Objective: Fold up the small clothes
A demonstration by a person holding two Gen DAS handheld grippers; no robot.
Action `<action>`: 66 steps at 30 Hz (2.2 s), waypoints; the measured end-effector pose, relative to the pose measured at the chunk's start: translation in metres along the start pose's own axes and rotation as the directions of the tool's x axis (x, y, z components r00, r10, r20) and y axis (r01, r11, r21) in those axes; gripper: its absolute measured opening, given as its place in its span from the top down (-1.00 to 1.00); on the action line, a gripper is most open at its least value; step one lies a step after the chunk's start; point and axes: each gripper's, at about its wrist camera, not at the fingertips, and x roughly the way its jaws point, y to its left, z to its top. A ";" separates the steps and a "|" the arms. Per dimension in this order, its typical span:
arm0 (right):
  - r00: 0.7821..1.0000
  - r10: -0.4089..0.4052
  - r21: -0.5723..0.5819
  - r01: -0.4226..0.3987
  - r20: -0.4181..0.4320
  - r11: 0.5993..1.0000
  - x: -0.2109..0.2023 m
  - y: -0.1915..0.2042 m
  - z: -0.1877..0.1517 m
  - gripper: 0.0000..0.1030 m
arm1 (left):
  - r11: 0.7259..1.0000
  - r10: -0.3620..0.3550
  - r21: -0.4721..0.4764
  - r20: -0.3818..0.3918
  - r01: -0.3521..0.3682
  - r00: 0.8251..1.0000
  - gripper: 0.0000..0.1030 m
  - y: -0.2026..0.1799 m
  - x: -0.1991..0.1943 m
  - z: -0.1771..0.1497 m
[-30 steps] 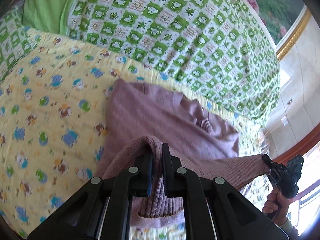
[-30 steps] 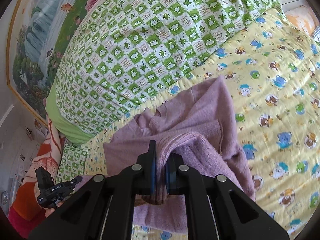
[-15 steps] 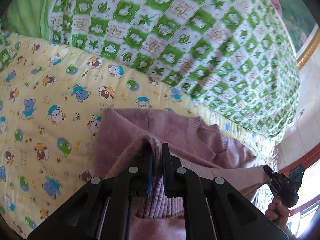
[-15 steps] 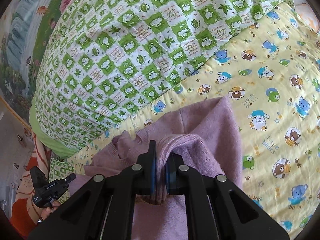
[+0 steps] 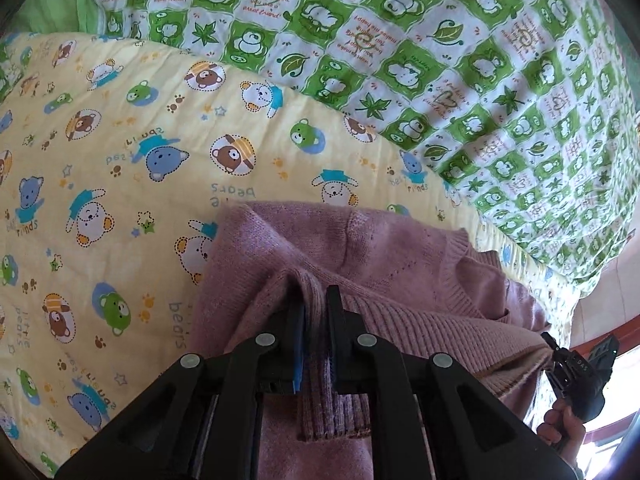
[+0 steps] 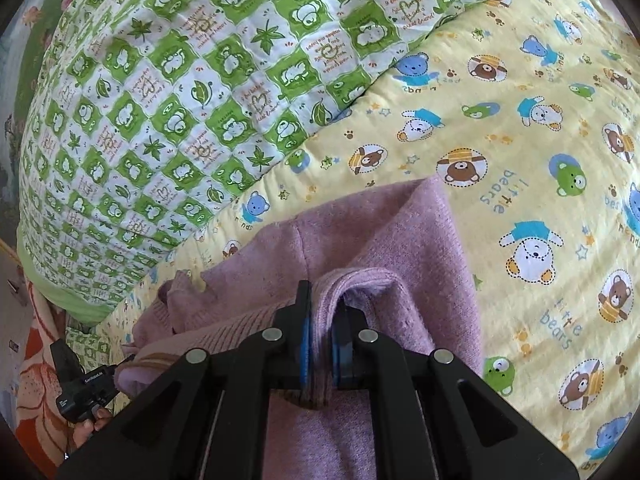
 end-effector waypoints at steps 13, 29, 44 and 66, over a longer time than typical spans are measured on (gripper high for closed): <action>0.994 0.080 -0.114 -0.072 0.070 0.991 -0.057 0.027 -0.005 0.00 | 0.985 -0.097 0.148 0.070 0.086 0.993 0.07 -0.036 -0.093 -0.041; 0.960 0.103 -0.495 -0.224 -0.260 0.840 -0.004 0.089 -0.102 0.42 | 0.877 -0.065 0.455 -0.209 0.155 0.976 0.11 -0.129 0.008 -0.126; 1.000 -0.007 -0.353 -0.001 -0.022 0.936 0.032 0.034 -0.012 0.83 | 0.943 0.039 0.331 -0.021 -0.030 0.999 0.66 -0.078 0.035 -0.007; 0.993 -0.057 -0.138 0.072 0.107 0.988 -0.036 0.003 -0.015 0.92 | 0.995 0.030 0.100 0.019 -0.032 0.999 0.22 0.009 -0.061 -0.059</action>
